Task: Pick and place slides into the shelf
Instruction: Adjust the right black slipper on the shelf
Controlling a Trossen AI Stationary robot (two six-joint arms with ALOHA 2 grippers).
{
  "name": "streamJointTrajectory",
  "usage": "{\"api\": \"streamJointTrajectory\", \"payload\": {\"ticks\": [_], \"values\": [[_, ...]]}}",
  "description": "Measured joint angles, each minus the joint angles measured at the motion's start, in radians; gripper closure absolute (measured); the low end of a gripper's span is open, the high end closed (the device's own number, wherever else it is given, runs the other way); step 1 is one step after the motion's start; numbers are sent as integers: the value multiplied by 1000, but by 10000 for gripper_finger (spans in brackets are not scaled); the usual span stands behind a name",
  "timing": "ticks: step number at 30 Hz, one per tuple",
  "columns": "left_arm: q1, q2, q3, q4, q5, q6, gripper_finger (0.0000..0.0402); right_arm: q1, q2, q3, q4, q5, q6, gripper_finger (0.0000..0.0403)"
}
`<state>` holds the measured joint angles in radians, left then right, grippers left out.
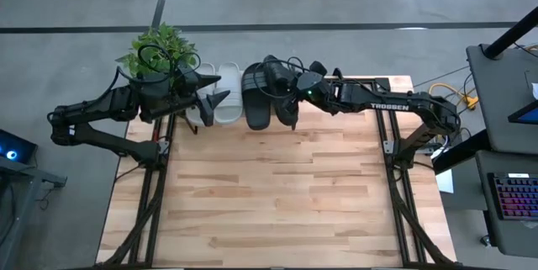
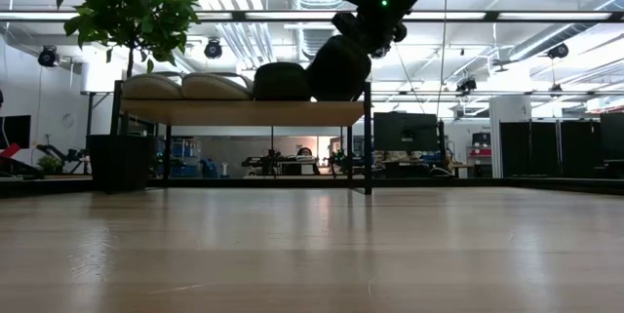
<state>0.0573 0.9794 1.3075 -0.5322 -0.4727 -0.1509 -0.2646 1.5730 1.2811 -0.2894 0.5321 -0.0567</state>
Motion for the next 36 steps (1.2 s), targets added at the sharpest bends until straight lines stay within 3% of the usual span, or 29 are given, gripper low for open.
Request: {"api": "streamJointTrajectory", "payload": {"ticks": [5, 14, 19, 25, 30, 36], "values": [[0, 0, 0, 0, 0, 0, 164, 3, 1, 28, -34, -6, -30, 348], [0, 0, 0, 0, -1, 0, 164, 5, 1, 112, -135, -8, -31, 242], [0, 0, 0, 0, -1, 0, 164, 5, 1, 121, -127, -8, -57, 203], [0, 0, 0, 0, -1, 0, 164, 17, 1, 143, -112, -46, -86, 197], [0, 0, 0, 0, -3, 0, 164, 43, -1, 160, -5, -303, -282, 210], [0, -11, 0, 0, -3, 0, 164, 67, 31, 158, 21, -301, -544, 224]]}}
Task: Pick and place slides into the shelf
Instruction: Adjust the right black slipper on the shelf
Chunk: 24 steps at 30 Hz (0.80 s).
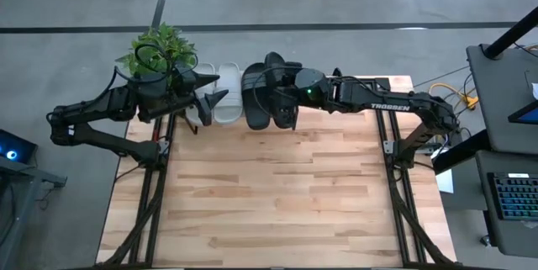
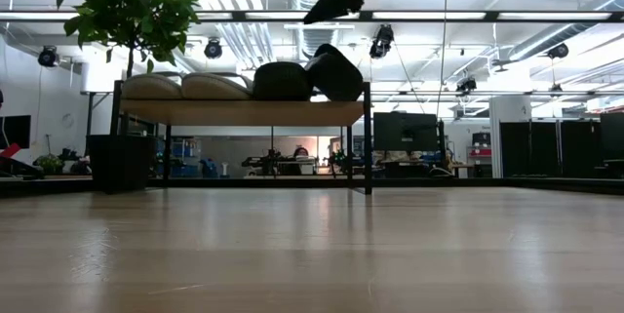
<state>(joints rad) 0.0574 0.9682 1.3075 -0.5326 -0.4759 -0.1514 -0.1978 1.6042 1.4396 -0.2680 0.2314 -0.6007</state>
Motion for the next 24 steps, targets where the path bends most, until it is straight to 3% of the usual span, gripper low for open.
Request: {"api": "streamJointTrajectory", "payload": {"ticks": [13, 19, 24], "values": [[-1, -24, 0, -1, 1, -25, 164, -22, 6, 23, -103, 142, -37, 228], [-1, -23, 0, -9, 1, -25, 164, -49, 18, 20, -159, 161, -77, 229], [-1, -23, 0, -9, 3, -25, 164, -69, 52, 19, -162, 256, -99, 247]]}}
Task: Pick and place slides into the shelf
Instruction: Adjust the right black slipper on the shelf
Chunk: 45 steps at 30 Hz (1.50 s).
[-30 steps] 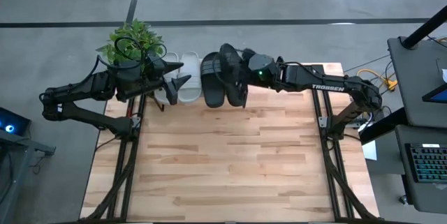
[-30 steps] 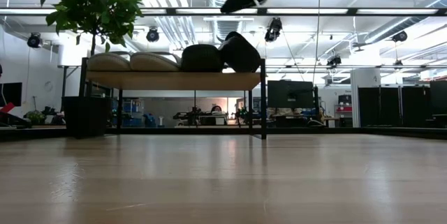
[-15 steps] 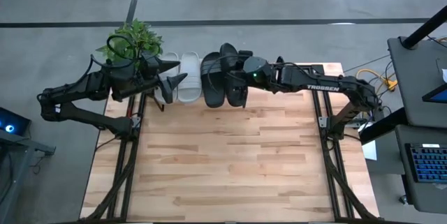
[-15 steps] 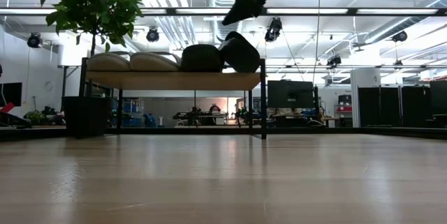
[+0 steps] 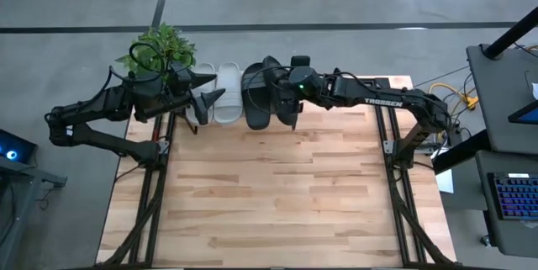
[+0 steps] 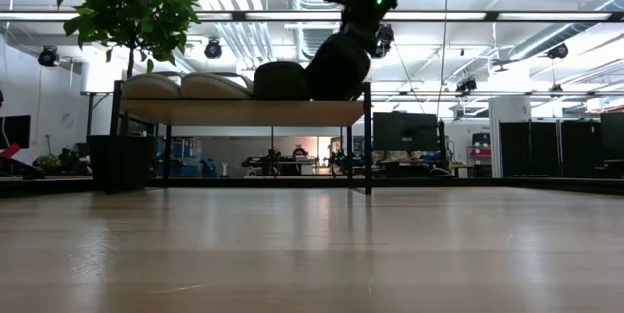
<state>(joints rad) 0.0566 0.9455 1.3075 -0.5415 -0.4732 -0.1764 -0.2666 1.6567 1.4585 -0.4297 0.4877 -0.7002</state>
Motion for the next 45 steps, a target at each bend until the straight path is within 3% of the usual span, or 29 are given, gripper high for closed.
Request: {"api": "streamJointTrajectory", "payload": {"ticks": [7, 9, 18, 25, 37, 45], "values": [[0, 0, 0, 0, 8, 0, 164, 5, 14, 12, -2, 18, -37, 369], [0, 0, 0, -1, 8, 0, 164, 6, 14, 16, -5, 20, -33, 385], [0, 0, 0, -1, 8, 0, 164, 29, 17, 149, -38, 167, -42, 393], [0, 0, 0, -1, 8, 0, 164, 47, 33, 229, -216, 246, -126, 394], [0, 0, 0, 0, 20, 0, 164, 63, 162, 329, -325, 325, -191, 394], [0, 0, 0, 2, 37, 0, 164, 64, 287, 491, -499, 383, -163, 394]]}}
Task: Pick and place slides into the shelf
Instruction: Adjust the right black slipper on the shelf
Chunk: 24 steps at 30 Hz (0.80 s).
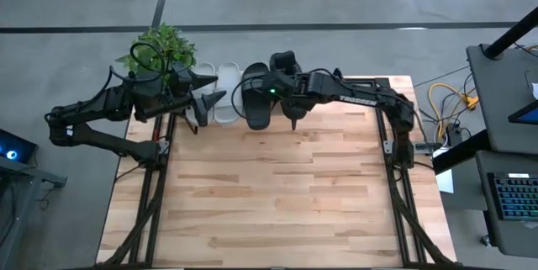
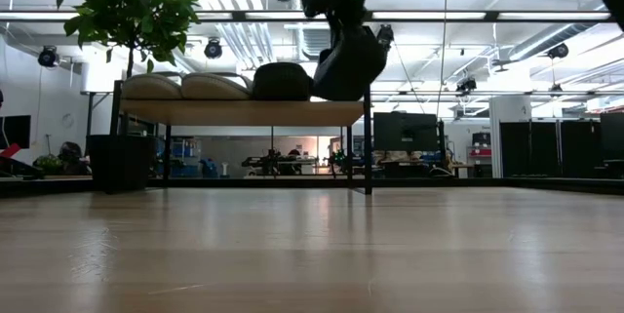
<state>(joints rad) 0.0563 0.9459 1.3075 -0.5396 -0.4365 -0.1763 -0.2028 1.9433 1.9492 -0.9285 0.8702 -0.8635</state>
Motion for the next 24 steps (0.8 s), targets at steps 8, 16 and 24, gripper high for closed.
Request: {"api": "streamJointTrajectory", "payload": {"ticks": [8, 16, 24], "values": [[0, 0, 0, 1, 17, 0, 164, 0, 122, 184, -158, 14, 85, 394], [0, 1, 0, 69, 17, 7, 164, 7, 198, 247, -199, 18, 112, 394], [0, 2, 0, 87, 21, 6, 164, 20, 224, 253, -213, 3, 257, 394]]}}
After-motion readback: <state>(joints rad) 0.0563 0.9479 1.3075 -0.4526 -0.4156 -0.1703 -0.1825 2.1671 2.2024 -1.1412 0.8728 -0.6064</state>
